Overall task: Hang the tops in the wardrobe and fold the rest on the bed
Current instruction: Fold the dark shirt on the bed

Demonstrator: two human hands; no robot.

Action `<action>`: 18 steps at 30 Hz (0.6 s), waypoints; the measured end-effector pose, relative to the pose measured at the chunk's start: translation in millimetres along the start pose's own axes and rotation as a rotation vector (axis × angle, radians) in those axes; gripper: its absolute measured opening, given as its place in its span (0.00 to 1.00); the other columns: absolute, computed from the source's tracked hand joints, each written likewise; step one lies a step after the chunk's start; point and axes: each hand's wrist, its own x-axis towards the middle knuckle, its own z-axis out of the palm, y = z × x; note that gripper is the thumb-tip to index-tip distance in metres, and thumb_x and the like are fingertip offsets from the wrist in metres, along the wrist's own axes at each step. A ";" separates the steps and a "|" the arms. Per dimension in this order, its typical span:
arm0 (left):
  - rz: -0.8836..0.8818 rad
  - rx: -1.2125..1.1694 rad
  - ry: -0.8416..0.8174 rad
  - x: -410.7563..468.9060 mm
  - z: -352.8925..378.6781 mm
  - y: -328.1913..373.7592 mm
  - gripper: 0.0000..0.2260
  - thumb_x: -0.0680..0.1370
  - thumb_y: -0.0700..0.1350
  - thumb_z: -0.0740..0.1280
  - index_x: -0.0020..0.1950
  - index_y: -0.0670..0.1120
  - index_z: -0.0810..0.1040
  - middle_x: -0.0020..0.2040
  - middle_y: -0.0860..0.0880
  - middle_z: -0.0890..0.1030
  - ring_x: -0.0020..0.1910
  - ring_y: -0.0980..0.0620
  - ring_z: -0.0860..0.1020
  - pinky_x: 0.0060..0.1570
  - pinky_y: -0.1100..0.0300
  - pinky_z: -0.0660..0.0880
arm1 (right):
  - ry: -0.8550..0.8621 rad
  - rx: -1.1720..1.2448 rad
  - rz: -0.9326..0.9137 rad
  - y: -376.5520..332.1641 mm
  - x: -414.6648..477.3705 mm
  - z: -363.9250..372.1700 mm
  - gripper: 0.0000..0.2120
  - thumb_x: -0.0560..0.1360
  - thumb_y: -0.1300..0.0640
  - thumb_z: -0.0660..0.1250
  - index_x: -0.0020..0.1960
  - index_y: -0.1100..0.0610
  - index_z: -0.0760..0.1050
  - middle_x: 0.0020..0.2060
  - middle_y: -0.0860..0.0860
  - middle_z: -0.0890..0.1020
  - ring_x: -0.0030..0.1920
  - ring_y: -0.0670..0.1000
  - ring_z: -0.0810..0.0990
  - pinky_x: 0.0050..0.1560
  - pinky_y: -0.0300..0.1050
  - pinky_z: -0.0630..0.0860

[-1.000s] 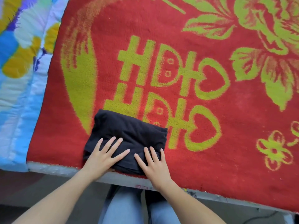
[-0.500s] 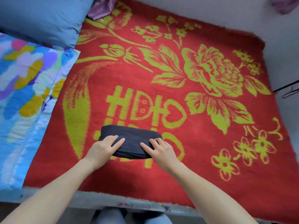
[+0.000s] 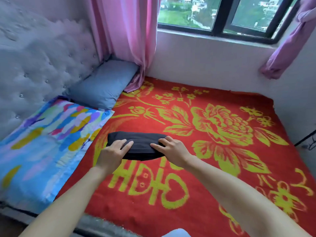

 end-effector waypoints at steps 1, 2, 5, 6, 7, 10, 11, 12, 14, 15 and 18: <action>-0.028 0.018 0.001 -6.6 -8.4 3.9 0.32 0.57 0.28 0.67 0.59 0.46 0.70 0.45 0.41 0.83 0.42 0.46 0.83 0.20 0.63 0.71 | 0.015 0.008 -0.045 -1.3 1.4 -4.6 0.30 0.52 0.64 0.80 0.54 0.52 0.81 0.40 0.53 0.82 0.34 0.54 0.79 0.23 0.38 0.73; -0.070 0.044 0.020 -16.8 -15.6 6.0 0.37 0.52 0.27 0.70 0.59 0.46 0.70 0.44 0.42 0.83 0.42 0.46 0.83 0.19 0.63 0.71 | 0.031 0.016 -0.095 -4.6 6.4 -8.3 0.30 0.53 0.63 0.80 0.55 0.52 0.81 0.41 0.52 0.82 0.35 0.53 0.80 0.24 0.38 0.73; -0.164 0.163 0.057 -50.5 -43.1 6.7 0.29 0.59 0.30 0.63 0.59 0.47 0.69 0.43 0.44 0.83 0.40 0.48 0.83 0.18 0.64 0.70 | 0.071 0.023 -0.225 -19.7 33.7 -13.0 0.31 0.53 0.61 0.80 0.55 0.50 0.81 0.41 0.50 0.82 0.36 0.51 0.80 0.25 0.37 0.72; -0.217 0.202 0.052 -68.8 -55.5 4.5 0.26 0.62 0.32 0.57 0.59 0.48 0.69 0.43 0.44 0.83 0.40 0.48 0.83 0.18 0.64 0.70 | 0.076 0.034 -0.284 -33.0 47.1 -16.9 0.31 0.53 0.60 0.80 0.55 0.49 0.81 0.42 0.50 0.82 0.36 0.51 0.80 0.25 0.37 0.72; -0.281 0.233 0.041 -86.1 -68.4 2.4 0.25 0.64 0.34 0.52 0.59 0.48 0.69 0.44 0.45 0.83 0.41 0.49 0.83 0.18 0.64 0.70 | 0.079 0.040 -0.342 -45.8 59.6 -20.1 0.31 0.53 0.60 0.80 0.56 0.49 0.81 0.42 0.50 0.82 0.37 0.51 0.81 0.25 0.36 0.72; -0.445 0.321 -0.015 -140.8 -108.5 1.0 0.26 0.62 0.31 0.57 0.59 0.47 0.69 0.44 0.44 0.83 0.41 0.48 0.83 0.19 0.63 0.71 | 0.185 0.112 -0.492 -91.6 98.4 -24.5 0.30 0.57 0.61 0.75 0.58 0.48 0.78 0.43 0.50 0.82 0.39 0.52 0.81 0.26 0.36 0.73; -0.499 0.369 -0.030 -165.0 -122.7 1.4 0.30 0.59 0.29 0.63 0.59 0.47 0.69 0.44 0.44 0.83 0.41 0.48 0.83 0.20 0.63 0.72 | 0.222 0.147 -0.551 -113.4 112.1 -29.6 0.28 0.61 0.61 0.70 0.60 0.47 0.76 0.43 0.50 0.81 0.39 0.53 0.81 0.26 0.36 0.74; -0.543 0.375 -0.028 -181.3 -129.2 2.5 0.36 0.53 0.27 0.69 0.59 0.46 0.70 0.45 0.43 0.83 0.42 0.47 0.83 0.20 0.62 0.73 | 0.246 0.171 -0.586 -128.2 120.2 -31.8 0.26 0.65 0.61 0.63 0.62 0.47 0.71 0.43 0.50 0.81 0.39 0.53 0.81 0.26 0.37 0.74; -0.653 0.432 -0.011 -223.3 -149.8 8.2 0.39 0.50 0.27 0.71 0.60 0.46 0.69 0.46 0.43 0.83 0.42 0.47 0.83 0.23 0.61 0.75 | 0.289 0.201 -0.685 -172.4 135.7 -43.4 0.25 0.65 0.60 0.58 0.62 0.47 0.66 0.43 0.50 0.81 0.38 0.53 0.81 0.25 0.37 0.74; -0.695 0.474 -0.002 -243.5 -161.3 13.3 0.34 0.55 0.29 0.68 0.60 0.46 0.69 0.45 0.43 0.83 0.42 0.47 0.83 0.24 0.61 0.75 | 0.305 0.212 -0.753 -193.9 141.6 -47.4 0.27 0.64 0.61 0.64 0.62 0.48 0.66 0.43 0.50 0.81 0.38 0.53 0.81 0.25 0.37 0.73; -0.836 0.537 -0.060 -298.8 -188.4 31.5 0.26 0.62 0.36 0.52 0.59 0.47 0.69 0.45 0.45 0.83 0.41 0.49 0.83 0.22 0.63 0.73 | 0.282 0.245 -0.890 -255.7 151.1 -58.2 0.41 0.51 0.61 0.77 0.61 0.47 0.66 0.43 0.49 0.81 0.40 0.52 0.82 0.24 0.36 0.70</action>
